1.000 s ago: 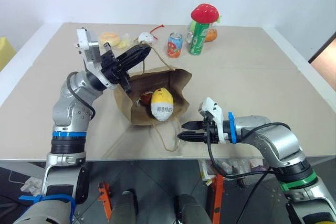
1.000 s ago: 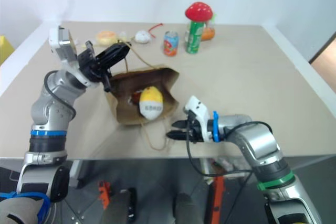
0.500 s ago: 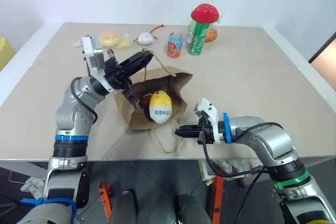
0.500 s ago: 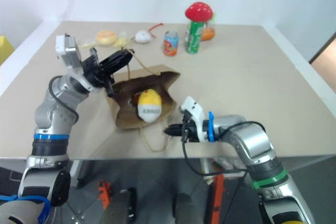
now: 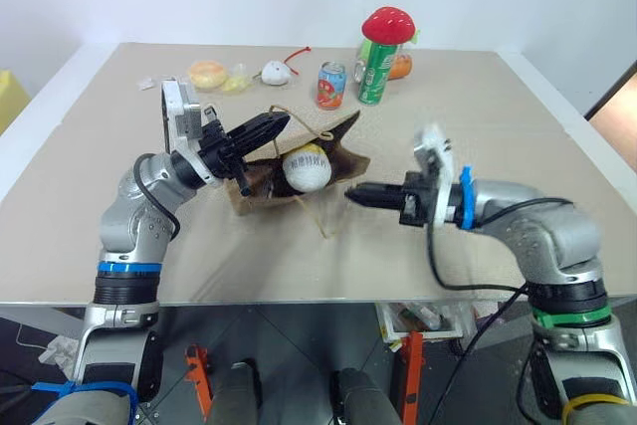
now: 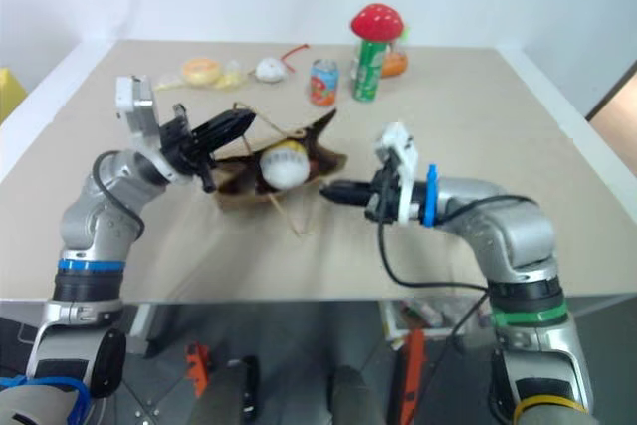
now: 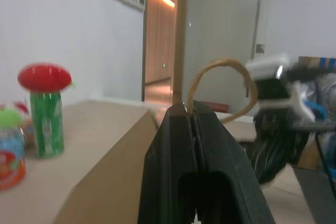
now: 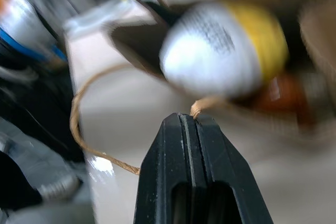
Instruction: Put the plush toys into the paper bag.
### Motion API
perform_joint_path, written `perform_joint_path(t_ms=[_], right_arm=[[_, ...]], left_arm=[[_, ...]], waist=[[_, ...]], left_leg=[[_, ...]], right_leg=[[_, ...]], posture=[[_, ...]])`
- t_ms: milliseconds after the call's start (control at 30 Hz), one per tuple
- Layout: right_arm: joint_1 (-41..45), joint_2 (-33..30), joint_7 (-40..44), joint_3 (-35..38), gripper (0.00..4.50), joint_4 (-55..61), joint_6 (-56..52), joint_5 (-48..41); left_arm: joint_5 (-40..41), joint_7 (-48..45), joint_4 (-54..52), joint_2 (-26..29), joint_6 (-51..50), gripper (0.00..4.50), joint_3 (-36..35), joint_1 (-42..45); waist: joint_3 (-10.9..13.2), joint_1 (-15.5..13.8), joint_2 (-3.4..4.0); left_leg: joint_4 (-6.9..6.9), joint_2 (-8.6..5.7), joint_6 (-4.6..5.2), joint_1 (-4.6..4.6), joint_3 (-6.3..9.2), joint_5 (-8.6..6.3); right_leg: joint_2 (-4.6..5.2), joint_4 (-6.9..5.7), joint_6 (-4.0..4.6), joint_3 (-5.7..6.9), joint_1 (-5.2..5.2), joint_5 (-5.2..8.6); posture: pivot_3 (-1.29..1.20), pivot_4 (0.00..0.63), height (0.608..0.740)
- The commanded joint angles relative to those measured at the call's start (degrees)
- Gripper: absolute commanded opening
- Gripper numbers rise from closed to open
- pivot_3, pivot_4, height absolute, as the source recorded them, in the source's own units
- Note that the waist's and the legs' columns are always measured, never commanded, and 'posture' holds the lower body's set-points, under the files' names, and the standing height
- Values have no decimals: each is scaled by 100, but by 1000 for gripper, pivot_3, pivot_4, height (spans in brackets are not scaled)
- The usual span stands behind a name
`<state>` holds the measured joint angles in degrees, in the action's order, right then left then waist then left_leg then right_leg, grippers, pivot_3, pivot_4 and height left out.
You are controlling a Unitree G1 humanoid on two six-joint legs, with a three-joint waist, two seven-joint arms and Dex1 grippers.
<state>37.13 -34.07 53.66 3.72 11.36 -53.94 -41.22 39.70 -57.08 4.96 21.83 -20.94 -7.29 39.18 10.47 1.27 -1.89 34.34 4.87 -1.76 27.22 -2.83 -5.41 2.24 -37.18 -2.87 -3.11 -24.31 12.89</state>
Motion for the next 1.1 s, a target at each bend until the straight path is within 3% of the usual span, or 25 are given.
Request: perform_joint_path(t_ms=[33,300,567,867,900,967,1067,1100], right_arm=[[415,126,-139,583,34,216,-147,-697],[452,190,-413,508,34,45,-5,-627],[355,103,-530,313,34,-15,123,-369],[383,163,-664,262,34,-152,235,-185],[422,184,-724,280,333,-219,247,-154],[488,206,-767,317,1290,-304,264,-154],[564,171,-829,252,1856,-417,336,6],[560,156,-818,233,2483,-425,355,31]], left_arm=[[694,579,-154,62,-1045,0,-295,626],[1762,2026,222,-198,-2437,0,-986,1306],[966,1620,24,75,-2320,0,-307,592],[475,1305,1,37,-1871,0,-137,199],[477,1377,94,-6,-1813,0,-229,285],[621,1516,278,-101,-1808,719,-465,469],[958,1609,319,-192,-1947,1198,-730,695],[972,1643,330,-211,-1933,1788,-761,732]], waist=[[1,1,0],[1,5,0],[0,3,1],[0,2,1],[0,2,0],[0,0,0],[0,0,0],[0,0,0]], left_leg=[[0,0,0,1,0,0],[0,-1,2,4,6,1],[-6,-2,1,3,5,0],[-6,-1,-1,4,2,-1],[-6,-1,-1,4,2,-1],[-4,-2,-1,4,2,0],[-3,-2,0,4,2,0],[-3,-1,0,4,2,0]], right_leg=[[-1,0,0,0,-1,0],[-2,0,-7,1,0,0],[-4,0,-4,-1,-3,1],[-1,0,3,0,-5,-1],[0,0,4,0,-5,-2],[0,0,6,0,-4,-4],[0,0,6,0,-5,-6],[0,0,6,0,-5,-6]], posture=[[0,150,740],[0,150,740],[0,150,740],[0,150,740],[0,150,740],[0,150,740],[0,150,740],[0,150,740]])
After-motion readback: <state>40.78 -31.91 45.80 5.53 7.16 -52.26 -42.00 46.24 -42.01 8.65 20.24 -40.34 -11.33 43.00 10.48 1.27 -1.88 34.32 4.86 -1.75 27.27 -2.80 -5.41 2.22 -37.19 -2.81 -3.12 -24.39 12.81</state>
